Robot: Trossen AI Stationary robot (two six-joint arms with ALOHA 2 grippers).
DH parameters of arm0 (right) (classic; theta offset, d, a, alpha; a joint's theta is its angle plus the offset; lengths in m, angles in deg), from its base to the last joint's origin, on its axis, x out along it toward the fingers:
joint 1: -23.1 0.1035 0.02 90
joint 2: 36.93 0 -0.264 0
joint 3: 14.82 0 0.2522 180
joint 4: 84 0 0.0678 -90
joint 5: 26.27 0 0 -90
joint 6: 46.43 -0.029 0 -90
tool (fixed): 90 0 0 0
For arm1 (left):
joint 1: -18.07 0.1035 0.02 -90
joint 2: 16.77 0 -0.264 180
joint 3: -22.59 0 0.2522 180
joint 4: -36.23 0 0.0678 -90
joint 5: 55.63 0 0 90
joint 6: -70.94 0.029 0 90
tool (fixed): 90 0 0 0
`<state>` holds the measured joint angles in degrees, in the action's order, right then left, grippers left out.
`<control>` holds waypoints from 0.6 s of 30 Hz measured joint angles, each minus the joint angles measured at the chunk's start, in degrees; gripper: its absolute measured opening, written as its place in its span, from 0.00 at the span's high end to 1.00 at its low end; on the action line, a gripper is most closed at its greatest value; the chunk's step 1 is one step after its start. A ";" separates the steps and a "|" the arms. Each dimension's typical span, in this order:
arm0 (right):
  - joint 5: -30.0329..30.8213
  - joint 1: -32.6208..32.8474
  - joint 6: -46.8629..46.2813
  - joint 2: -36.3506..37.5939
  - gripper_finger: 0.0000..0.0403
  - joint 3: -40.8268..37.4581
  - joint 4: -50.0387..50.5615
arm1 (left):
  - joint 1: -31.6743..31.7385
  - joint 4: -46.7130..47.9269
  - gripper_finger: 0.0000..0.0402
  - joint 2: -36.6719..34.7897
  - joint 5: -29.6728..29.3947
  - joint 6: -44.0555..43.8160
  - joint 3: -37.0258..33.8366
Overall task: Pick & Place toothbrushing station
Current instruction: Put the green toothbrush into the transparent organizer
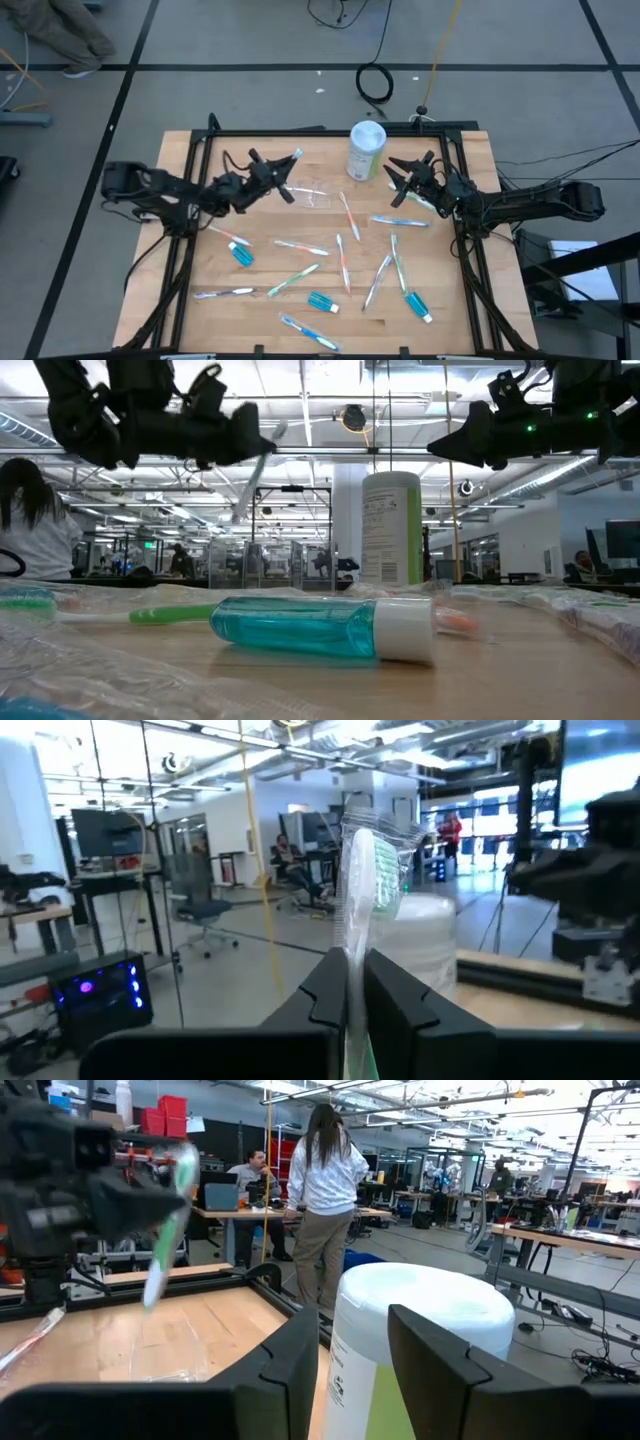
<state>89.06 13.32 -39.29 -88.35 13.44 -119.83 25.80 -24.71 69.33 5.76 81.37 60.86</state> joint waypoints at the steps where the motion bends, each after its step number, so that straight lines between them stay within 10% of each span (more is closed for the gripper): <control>1: 0.01 0.00 0.00 0.00 0.72 0.00 0.00 | 0.28 -0.40 0.95 1.32 -0.01 -0.08 0.00; 18: 0.06 0.00 0.19 0.00 0.72 0.00 0.07 | -0.26 -1.67 0.89 7.81 -12.74 -1.16 0.00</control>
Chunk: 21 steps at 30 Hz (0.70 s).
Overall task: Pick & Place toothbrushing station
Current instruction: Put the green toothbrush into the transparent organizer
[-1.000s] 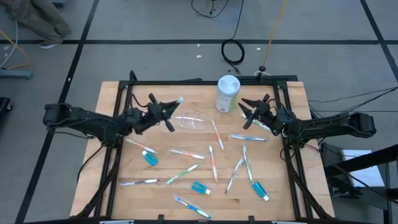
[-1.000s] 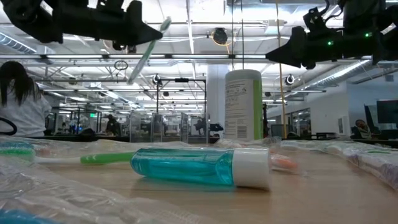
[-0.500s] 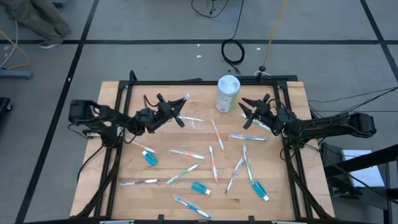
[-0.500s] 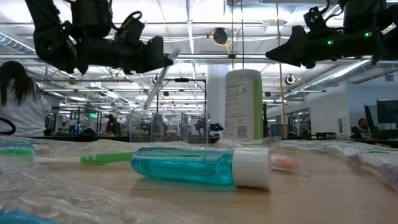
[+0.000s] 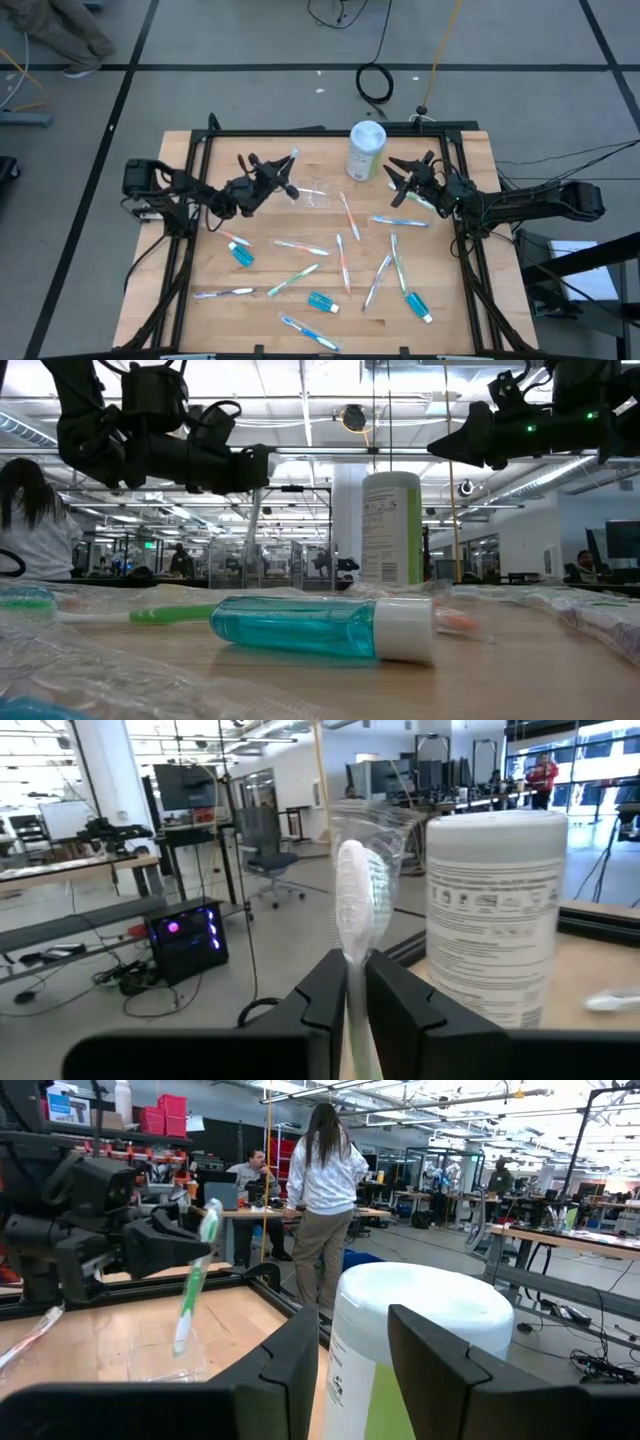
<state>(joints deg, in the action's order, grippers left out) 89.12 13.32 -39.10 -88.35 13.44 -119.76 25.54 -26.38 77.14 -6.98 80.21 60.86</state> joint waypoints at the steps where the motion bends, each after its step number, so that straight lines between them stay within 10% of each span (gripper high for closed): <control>1: -0.01 0.00 -0.01 0.00 0.72 0.00 0.00 | -0.56 -0.01 0.90 -0.01 -1.10 0.65 0.00; 12: 0.02 0.00 -0.01 0.00 0.72 0.00 0.02 | -8.34 0.62 0.89 -0.02 -23.49 8.72 0.00; 21: 0.01 0.00 -0.02 0.00 0.72 0.00 0.02 | -11.37 6.58 0.77 0.00 -27.99 9.02 0.00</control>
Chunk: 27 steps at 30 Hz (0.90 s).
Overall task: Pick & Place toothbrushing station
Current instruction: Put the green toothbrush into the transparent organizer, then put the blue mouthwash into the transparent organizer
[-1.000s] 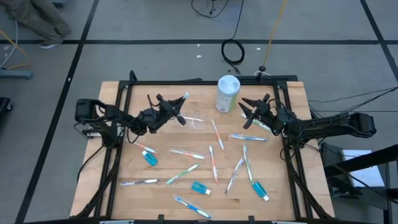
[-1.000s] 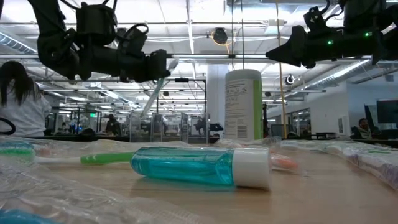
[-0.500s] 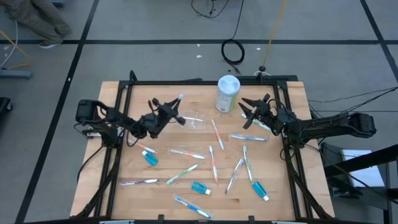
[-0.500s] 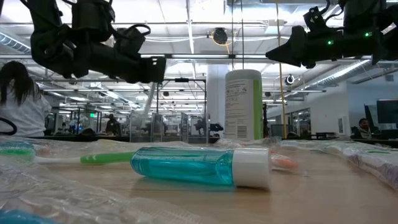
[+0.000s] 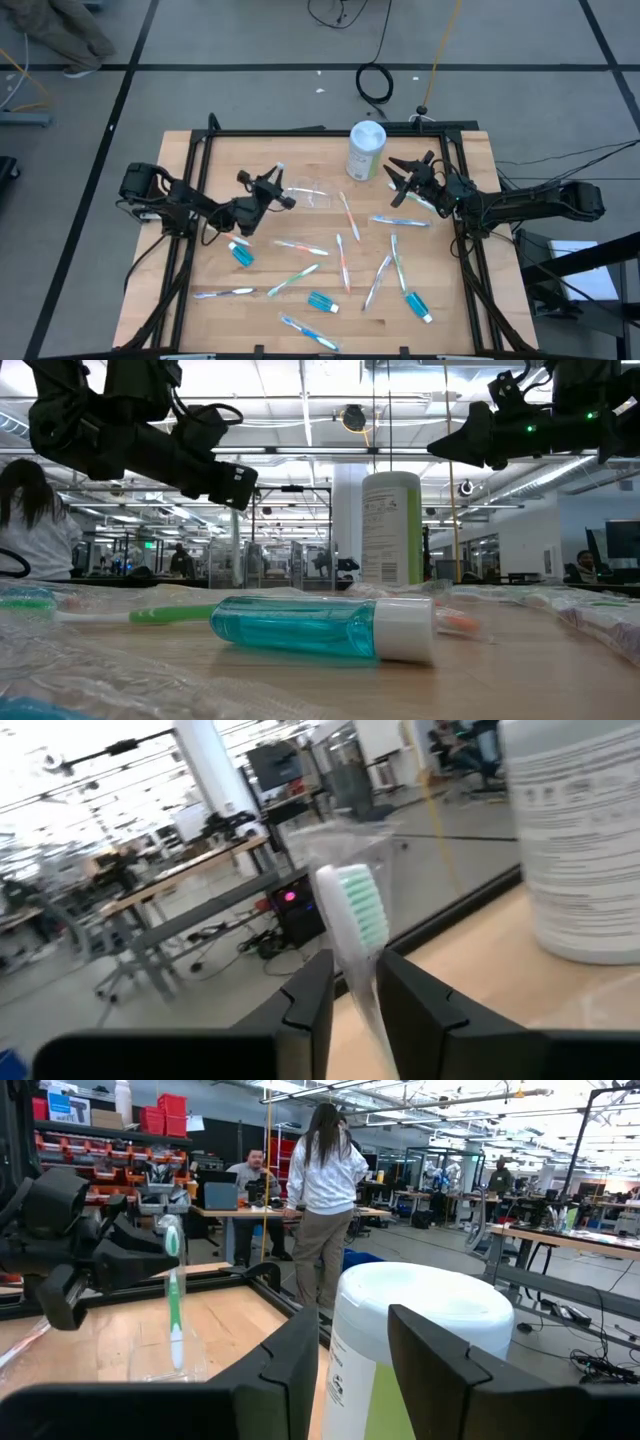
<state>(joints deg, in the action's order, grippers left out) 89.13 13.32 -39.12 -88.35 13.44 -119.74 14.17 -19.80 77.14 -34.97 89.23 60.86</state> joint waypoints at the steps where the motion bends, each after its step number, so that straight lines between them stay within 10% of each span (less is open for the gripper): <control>1: 0.00 0.00 0.00 0.00 0.72 0.00 0.00 | 0.00 -0.19 0.76 -0.02 -0.96 -0.40 0.00; 27: 0.00 0.00 0.00 0.00 0.72 0.00 0.04 | 0.00 -0.24 0.46 -0.07 -10.38 0.00 0.00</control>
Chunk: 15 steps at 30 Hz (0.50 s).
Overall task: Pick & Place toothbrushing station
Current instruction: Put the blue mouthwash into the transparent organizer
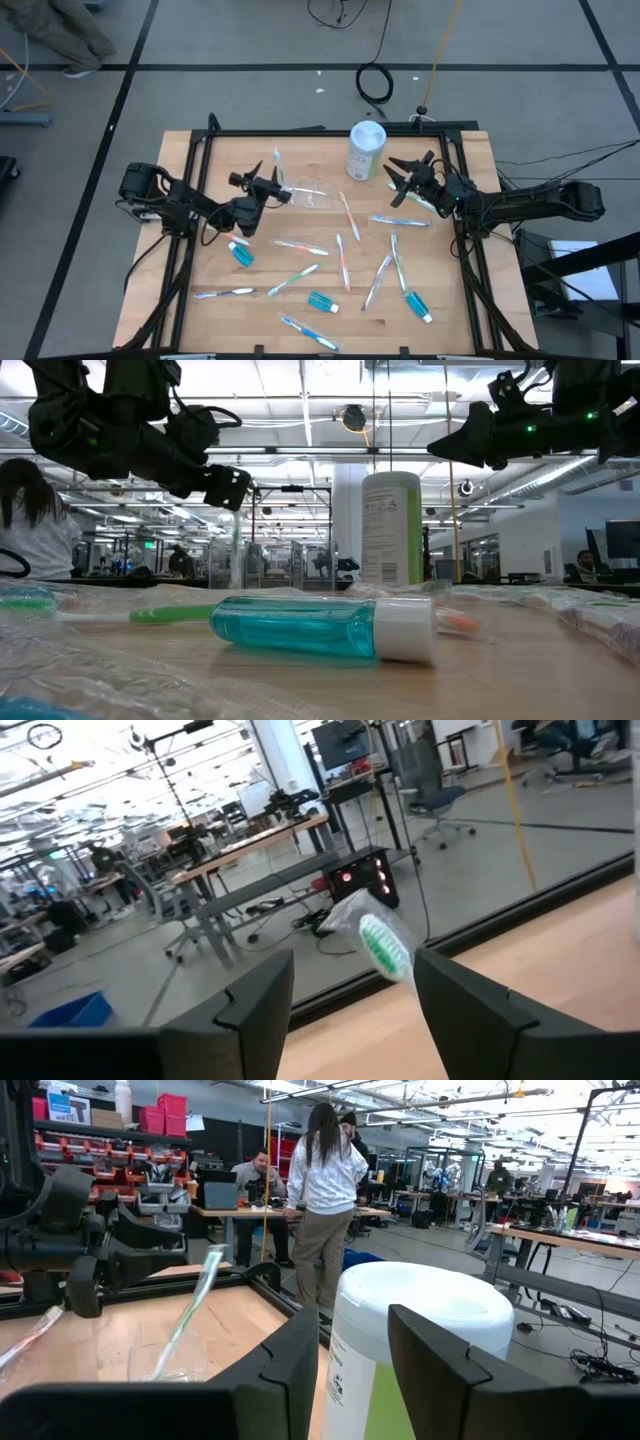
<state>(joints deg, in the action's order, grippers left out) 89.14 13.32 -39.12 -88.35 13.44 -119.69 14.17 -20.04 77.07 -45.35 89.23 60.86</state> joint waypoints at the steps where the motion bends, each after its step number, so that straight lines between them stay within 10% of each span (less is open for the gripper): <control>1: 0.00 0.00 0.00 0.00 0.72 0.00 0.00 | 0.01 0.00 0.46 0.00 -0.61 0.18 0.00; 15: -0.01 0.00 0.00 -0.01 0.72 0.00 0.00 | -3.50 -0.81 0.46 -6.03 -3.14 14.57 5.55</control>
<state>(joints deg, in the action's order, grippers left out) 89.13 13.32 -39.12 -88.36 13.44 -119.69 10.66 -20.86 71.04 -48.49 103.80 66.42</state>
